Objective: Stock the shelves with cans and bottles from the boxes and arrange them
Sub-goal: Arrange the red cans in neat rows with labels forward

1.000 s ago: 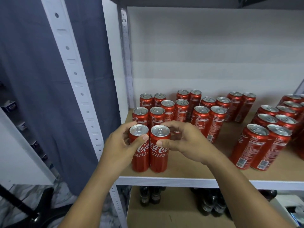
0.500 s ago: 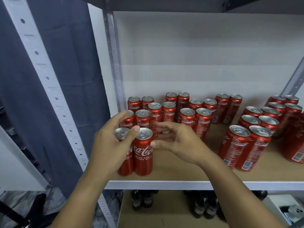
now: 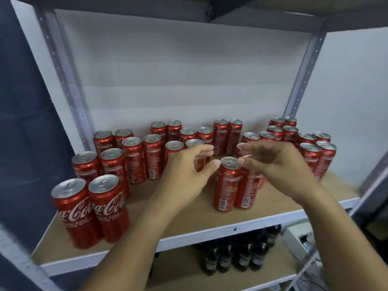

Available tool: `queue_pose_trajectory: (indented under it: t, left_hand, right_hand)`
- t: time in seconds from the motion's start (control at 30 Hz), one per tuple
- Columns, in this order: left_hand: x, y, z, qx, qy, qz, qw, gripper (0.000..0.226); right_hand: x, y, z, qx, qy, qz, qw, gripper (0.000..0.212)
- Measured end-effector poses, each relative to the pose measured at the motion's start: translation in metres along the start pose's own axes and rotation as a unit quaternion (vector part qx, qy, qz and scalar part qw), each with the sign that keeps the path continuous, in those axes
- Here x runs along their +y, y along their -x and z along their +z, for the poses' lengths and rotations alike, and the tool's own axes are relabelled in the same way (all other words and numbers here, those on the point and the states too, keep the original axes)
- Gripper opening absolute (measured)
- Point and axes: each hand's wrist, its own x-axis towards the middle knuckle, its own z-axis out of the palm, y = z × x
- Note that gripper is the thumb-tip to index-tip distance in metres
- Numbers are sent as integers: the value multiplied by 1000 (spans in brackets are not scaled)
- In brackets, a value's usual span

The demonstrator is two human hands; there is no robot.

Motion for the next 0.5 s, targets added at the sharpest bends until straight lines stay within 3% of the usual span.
queue_pose_trajectory:
  t: [0.1,0.2,0.33,0.5]
  left_hand:
    - [3,-13,29,-16,-35,4,999,51]
    - [1,-20,48,-18,-76,-16,997,61]
    - [-6,-22,57,-11,-75,-14,997,34]
    - [-10,-30,47,-69,-54,-16,996,28]
  right_hand:
    - [21,-2,-15,51,67,4,996,35]
    - [31,-5,-21,39,167,17,985,53]
    - [34,-6,-15,-3,199,18,980,41]
    - [38,-13,-15,-25,175,-1,984,25]
